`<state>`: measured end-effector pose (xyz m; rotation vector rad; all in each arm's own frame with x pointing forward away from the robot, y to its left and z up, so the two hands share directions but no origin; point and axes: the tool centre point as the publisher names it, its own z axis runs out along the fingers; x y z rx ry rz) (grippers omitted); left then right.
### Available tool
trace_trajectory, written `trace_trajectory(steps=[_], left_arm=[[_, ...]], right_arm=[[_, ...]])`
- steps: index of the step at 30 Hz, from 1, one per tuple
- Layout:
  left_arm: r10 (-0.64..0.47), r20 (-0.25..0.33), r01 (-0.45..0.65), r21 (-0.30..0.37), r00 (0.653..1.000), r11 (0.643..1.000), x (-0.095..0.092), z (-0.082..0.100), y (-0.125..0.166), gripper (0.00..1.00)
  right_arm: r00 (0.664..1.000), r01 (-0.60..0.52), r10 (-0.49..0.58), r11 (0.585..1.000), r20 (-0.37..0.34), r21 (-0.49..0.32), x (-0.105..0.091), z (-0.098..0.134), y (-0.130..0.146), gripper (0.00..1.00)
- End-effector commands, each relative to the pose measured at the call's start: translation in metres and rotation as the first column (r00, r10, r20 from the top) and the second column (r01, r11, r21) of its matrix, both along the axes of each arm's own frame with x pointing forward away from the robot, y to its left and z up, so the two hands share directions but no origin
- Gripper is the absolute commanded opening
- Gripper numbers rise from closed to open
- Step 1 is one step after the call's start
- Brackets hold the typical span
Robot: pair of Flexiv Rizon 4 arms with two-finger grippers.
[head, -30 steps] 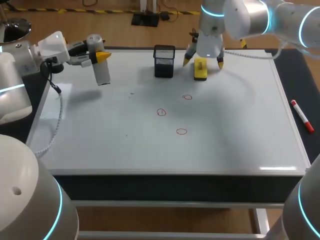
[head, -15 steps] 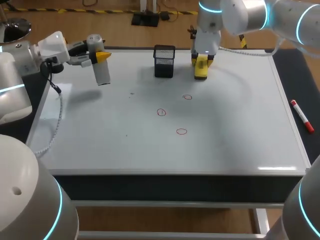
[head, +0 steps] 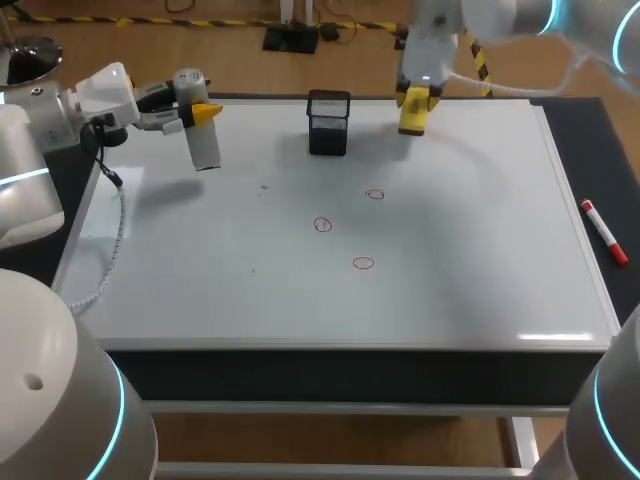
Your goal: Pick up the inspection probe, press it on each red-marked spot on the whiteboard one by one, put down the probe, pick up the eraser, and wipe off all the red marks.
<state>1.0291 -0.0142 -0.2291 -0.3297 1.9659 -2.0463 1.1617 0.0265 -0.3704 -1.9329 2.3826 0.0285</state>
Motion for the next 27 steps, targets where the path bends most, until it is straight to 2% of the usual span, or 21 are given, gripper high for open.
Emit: trace_trajectory(steps=[1,7,18,27], left_arm=[[0.0,0.003,0.0,-0.002,1.0,1.0,0.0,0.0,0.0,0.0],[0.0,0.003,0.0,-0.002,1.0,1.0,0.0,0.0,0.0,0.0],[0.0,0.003,0.0,-0.002,1.0,1.0,0.0,0.0,0.0,0.0],[0.0,0.003,0.0,-0.002,1.0,1.0,0.0,0.0,0.0,0.0]], right_arm=[[0.999,0.034,-0.035,0.999,0.012,0.009,-0.013,0.031,-0.025,0.0],[0.996,0.089,-0.089,0.996,0.015,-0.002,-0.029,0.047,-0.057,0.0],[0.98,0.199,-0.199,0.98,0.013,0.0,-0.067,0.052,-0.112,0.0],[0.96,0.278,-0.279,0.96,0.021,0.013,-0.087,0.05,-0.135,0.0]])
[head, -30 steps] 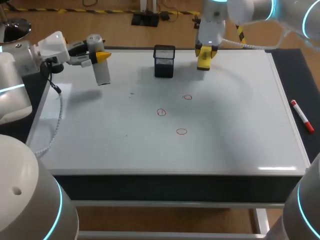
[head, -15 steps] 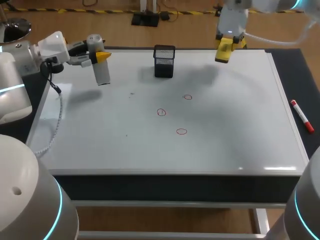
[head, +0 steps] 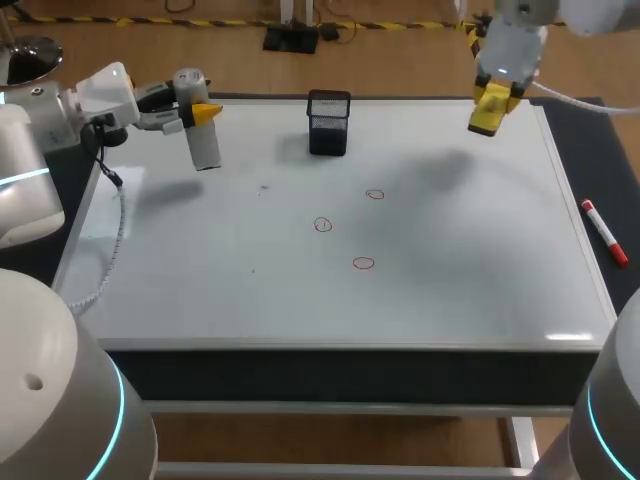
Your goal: Pick up the inspection probe, press it on each red-marked spot on the whiteboard one by one, put down the probe, pick up the eraser, and wipe off all the red marks.
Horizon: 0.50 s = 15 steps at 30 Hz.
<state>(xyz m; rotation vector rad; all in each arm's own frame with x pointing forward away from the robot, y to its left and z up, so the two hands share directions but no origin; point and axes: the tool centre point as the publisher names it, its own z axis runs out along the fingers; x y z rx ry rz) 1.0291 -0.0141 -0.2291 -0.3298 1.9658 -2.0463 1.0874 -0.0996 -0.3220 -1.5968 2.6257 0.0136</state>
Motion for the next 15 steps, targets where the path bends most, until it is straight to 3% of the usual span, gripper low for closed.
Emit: trace_trajectory(steps=[1,15], left_arm=[[0.0,0.003,0.0,-0.002,1.0,1.0,0.0002,-0.0001,-0.0002,0.0],[0.0,0.003,0.0,-0.002,1.0,1.0,0.0002,-0.0001,-0.0002,0.0]], right_arm=[[0.999,0.024,-0.024,1.0,0.025,0.017,-0.0133,0.0022,-0.0103,0.0],[0.999,0.024,-0.024,1.0,0.025,0.017,-0.0133,0.0022,-0.0103,0.0]])
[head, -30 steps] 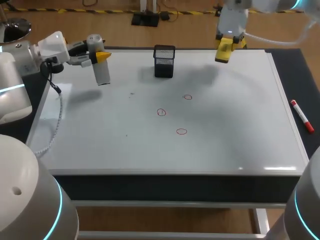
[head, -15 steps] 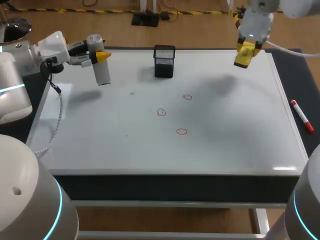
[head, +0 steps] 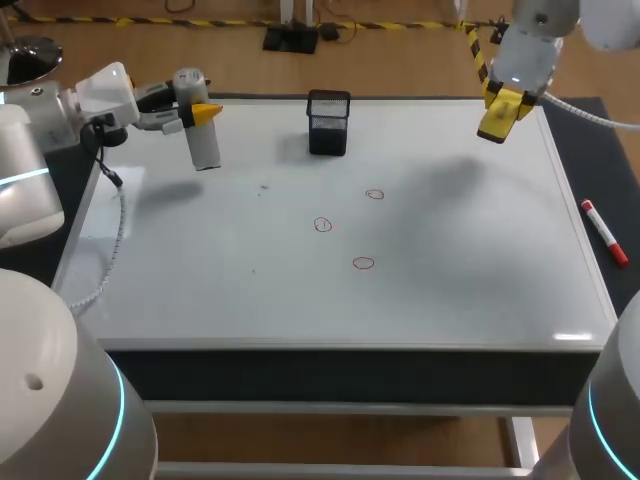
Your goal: Pick up the inspection probe, press it on each red-marked spot on the whiteboard one by one, put down the probe, pick up the eraser, and wipe off all the red marks.
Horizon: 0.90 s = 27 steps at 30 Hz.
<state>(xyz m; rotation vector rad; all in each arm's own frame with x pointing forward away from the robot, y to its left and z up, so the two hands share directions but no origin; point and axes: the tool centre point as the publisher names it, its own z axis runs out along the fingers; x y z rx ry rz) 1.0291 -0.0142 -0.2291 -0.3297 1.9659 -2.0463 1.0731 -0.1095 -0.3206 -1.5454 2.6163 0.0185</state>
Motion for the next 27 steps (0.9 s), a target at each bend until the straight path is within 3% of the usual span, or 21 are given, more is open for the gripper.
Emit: trace_trajectory(steps=[1,5,8,13,19,27], left_arm=[[0.0,0.003,0.0,-0.002,1.0,1.0,0.0,0.0,0.0,0.0],[0.0,0.003,0.0,-0.002,1.0,1.0,0.0,0.0,0.0,0.0],[-0.057,0.008,0.057,0.03,0.998,0.998,-0.003,0.009,-0.023,0.0],[-0.15,0.032,0.151,0.0,0.988,0.989,-0.012,0.016,-0.062,0.0],[-0.252,0.037,0.254,-0.043,0.967,0.966,-0.023,0.014,-0.107,0.0],[-0.377,0.011,0.377,-0.043,0.926,0.925,-0.04,0.006,-0.164,0.0]], right_arm=[[1.0,-0.002,0.002,1.0,-0.002,-0.005,0.001,0.001,0.0,0.0],[1.0,-0.002,0.002,1.0,-0.002,-0.005,0.001,0.001,0.0,0.0],[1.0,-0.002,0.002,1.0,-0.002,-0.005,0.001,0.001,0.0,0.0],[1.0,-0.002,0.002,1.0,-0.002,-0.005,0.001,0.001,0.0,0.0],[1.0,-0.002,0.002,1.0,-0.002,-0.005,0.001,0.001,0.0,0.0],[1.0,-0.002,0.002,1.0,-0.002,-0.005,0.001,0.001,0.0,0.0]])
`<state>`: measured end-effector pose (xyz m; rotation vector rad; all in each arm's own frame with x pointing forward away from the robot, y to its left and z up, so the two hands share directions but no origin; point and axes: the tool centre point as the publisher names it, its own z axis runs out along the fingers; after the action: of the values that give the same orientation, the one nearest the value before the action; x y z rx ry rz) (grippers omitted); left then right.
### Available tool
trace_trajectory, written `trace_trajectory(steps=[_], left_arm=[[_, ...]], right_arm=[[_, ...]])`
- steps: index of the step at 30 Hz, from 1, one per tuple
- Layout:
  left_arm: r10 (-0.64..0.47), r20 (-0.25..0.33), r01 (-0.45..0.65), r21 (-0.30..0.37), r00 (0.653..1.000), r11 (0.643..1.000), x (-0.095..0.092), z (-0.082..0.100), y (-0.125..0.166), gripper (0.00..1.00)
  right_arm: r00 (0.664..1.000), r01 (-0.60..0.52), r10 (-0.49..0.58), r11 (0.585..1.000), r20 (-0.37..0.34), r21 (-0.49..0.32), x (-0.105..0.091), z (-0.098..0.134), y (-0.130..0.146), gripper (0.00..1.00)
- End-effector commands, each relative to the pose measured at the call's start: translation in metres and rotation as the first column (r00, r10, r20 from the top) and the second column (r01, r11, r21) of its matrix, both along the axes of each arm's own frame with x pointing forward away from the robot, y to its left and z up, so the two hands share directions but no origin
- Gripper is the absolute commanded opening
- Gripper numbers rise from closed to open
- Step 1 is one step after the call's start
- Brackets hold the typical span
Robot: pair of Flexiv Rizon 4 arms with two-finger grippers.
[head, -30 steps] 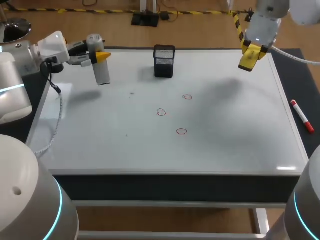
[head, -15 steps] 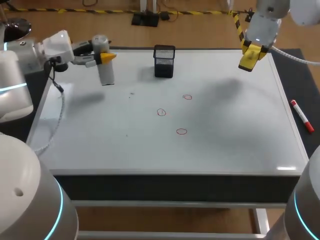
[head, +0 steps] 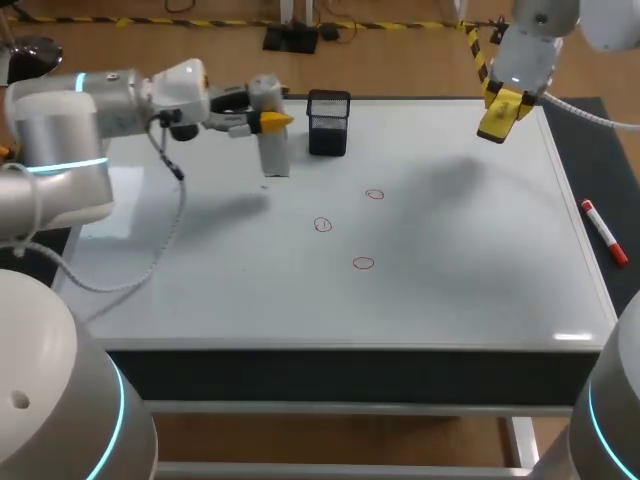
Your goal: Pick up the inspection probe, press it on each red-marked spot on the whiteboard one by one, put down the probe, pick up the eraser, and wipe off all the red marks.
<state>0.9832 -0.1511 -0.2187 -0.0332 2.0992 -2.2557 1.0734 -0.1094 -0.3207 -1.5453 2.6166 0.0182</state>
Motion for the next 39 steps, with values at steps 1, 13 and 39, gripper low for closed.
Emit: trace_trajectory(steps=[1,13,39], left_arm=[[-0.09,0.001,0.09,-0.018,0.996,0.996,0.004,-0.006,-0.032,0.0],[-0.137,-0.014,0.137,-0.025,0.99,0.99,-0.029,-0.016,-0.067,0.0],[-0.117,-0.076,0.113,-0.054,0.99,0.992,-0.063,-0.037,-0.065,0.0]], right_arm=[[1.0,-0.002,0.002,1.0,-0.002,-0.004,0.001,0.001,-0.001,0.0],[1.0,-0.002,0.002,1.0,-0.002,-0.004,0.001,0.001,-0.001,0.0],[1.0,-0.002,0.002,1.0,-0.002,-0.004,0.001,0.001,-0.001,0.0]])
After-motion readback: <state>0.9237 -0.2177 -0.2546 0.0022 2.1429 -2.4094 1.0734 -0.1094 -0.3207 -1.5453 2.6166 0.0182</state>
